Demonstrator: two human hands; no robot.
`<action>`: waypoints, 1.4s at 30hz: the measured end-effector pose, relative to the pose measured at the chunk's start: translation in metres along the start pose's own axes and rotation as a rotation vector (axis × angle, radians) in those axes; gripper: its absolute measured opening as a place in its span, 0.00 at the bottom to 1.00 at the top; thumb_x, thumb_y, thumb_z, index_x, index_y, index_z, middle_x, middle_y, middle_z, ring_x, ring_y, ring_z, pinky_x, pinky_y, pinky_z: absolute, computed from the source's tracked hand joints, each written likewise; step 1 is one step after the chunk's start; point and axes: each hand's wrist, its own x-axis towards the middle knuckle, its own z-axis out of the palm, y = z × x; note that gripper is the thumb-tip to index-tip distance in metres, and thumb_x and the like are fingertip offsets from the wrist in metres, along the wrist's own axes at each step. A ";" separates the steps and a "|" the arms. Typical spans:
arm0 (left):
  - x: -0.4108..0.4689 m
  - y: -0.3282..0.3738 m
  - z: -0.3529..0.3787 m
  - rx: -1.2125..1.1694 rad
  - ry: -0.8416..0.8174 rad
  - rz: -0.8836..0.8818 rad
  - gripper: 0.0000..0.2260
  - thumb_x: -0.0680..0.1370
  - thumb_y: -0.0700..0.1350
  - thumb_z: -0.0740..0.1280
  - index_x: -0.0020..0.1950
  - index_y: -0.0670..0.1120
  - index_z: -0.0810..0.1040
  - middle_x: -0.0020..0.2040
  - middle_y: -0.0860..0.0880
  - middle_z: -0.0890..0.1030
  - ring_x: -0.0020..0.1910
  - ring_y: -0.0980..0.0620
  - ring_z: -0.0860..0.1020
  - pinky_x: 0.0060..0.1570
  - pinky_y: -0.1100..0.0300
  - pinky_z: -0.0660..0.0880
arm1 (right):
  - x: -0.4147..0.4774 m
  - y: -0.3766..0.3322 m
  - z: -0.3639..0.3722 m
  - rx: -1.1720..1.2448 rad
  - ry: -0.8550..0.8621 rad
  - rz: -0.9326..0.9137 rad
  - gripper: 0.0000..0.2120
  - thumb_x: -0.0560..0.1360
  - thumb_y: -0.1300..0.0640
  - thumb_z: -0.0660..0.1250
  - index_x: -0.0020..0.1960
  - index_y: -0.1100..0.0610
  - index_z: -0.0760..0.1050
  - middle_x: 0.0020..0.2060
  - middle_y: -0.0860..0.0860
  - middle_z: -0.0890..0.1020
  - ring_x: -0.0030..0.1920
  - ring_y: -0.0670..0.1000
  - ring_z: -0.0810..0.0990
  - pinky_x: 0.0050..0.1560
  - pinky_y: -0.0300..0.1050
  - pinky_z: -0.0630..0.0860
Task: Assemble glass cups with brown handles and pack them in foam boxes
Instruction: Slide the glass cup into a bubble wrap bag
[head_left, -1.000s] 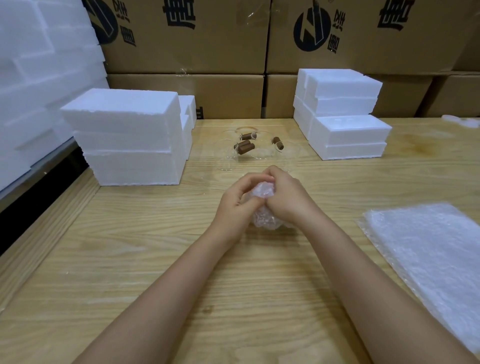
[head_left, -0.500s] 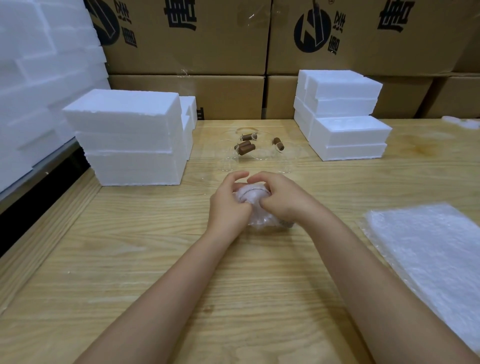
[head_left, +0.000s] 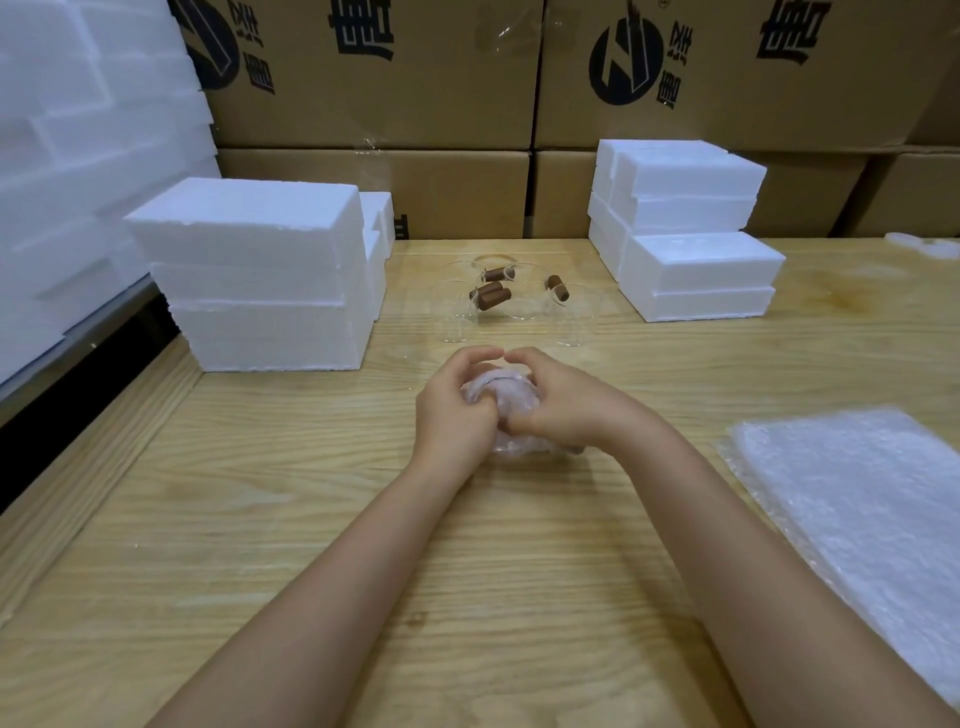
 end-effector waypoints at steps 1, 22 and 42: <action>0.000 0.000 0.000 0.001 0.016 0.005 0.22 0.71 0.28 0.60 0.48 0.54 0.80 0.43 0.59 0.81 0.39 0.70 0.78 0.36 0.75 0.72 | 0.000 -0.001 0.004 -0.073 0.034 0.024 0.30 0.70 0.53 0.69 0.70 0.51 0.63 0.50 0.49 0.78 0.46 0.49 0.78 0.37 0.41 0.74; 0.004 -0.013 -0.017 0.318 -0.297 0.135 0.31 0.63 0.60 0.74 0.64 0.63 0.68 0.54 0.61 0.78 0.54 0.61 0.78 0.50 0.65 0.75 | -0.006 0.036 -0.030 0.676 -0.012 -0.103 0.13 0.77 0.61 0.63 0.60 0.52 0.76 0.55 0.53 0.81 0.52 0.53 0.81 0.52 0.47 0.79; 0.021 -0.024 -0.024 0.576 -0.202 0.017 0.37 0.67 0.56 0.76 0.71 0.52 0.63 0.61 0.51 0.78 0.62 0.47 0.74 0.61 0.49 0.71 | 0.012 0.043 0.002 0.659 0.379 -0.122 0.09 0.76 0.65 0.64 0.53 0.55 0.76 0.51 0.51 0.80 0.51 0.49 0.78 0.53 0.40 0.76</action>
